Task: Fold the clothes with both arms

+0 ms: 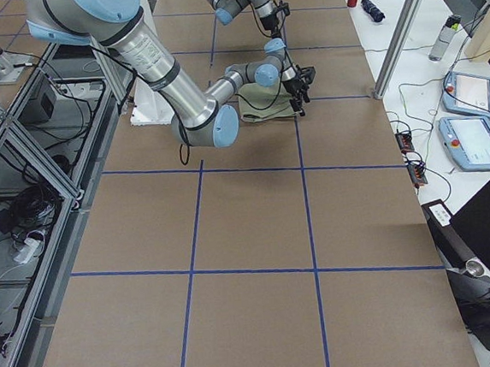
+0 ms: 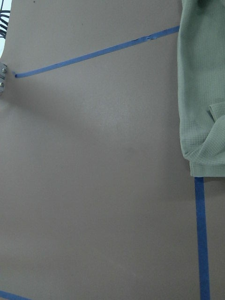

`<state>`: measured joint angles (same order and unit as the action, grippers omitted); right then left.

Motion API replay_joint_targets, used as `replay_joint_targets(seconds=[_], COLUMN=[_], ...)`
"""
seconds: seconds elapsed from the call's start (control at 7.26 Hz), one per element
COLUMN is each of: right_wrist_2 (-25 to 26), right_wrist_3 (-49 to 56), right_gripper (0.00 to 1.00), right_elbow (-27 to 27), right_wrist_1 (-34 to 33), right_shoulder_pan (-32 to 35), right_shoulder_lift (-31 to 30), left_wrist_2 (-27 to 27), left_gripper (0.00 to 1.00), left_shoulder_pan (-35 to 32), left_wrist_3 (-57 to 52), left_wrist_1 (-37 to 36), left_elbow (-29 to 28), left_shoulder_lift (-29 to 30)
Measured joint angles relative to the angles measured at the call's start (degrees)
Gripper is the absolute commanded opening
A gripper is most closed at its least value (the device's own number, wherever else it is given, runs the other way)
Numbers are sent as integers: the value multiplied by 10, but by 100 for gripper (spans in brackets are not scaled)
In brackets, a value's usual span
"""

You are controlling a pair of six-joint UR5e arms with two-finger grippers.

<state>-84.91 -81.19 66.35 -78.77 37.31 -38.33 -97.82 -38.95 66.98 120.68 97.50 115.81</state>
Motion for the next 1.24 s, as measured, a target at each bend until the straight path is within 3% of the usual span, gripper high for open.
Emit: replay_joint_targets(seconds=[0.14, 0.41, 0.96, 1.24], right_wrist_2=[-23, -55, -58, -56], right_wrist_3=[-15, -105, -203, -211], right_gripper=[99, 82, 70, 50], right_elbow=[-1, -1, -5, -6], right_wrist_1=[2, -1, -10, -10], right_shoulder_pan=[7, -11, -44, -51], right_shoulder_lift=[16, 48, 56, 53], left_wrist_2=[0, 0, 0, -1], left_gripper=[100, 100, 100, 100], left_shoulder_pan=[0, 1, 1, 0], left_wrist_3=[0, -1, 0, 0], left_wrist_1=[0, 0, 1, 1], left_elbow=[0, 1, 1, 4], left_shoulder_lift=[0, -1, -1, -4])
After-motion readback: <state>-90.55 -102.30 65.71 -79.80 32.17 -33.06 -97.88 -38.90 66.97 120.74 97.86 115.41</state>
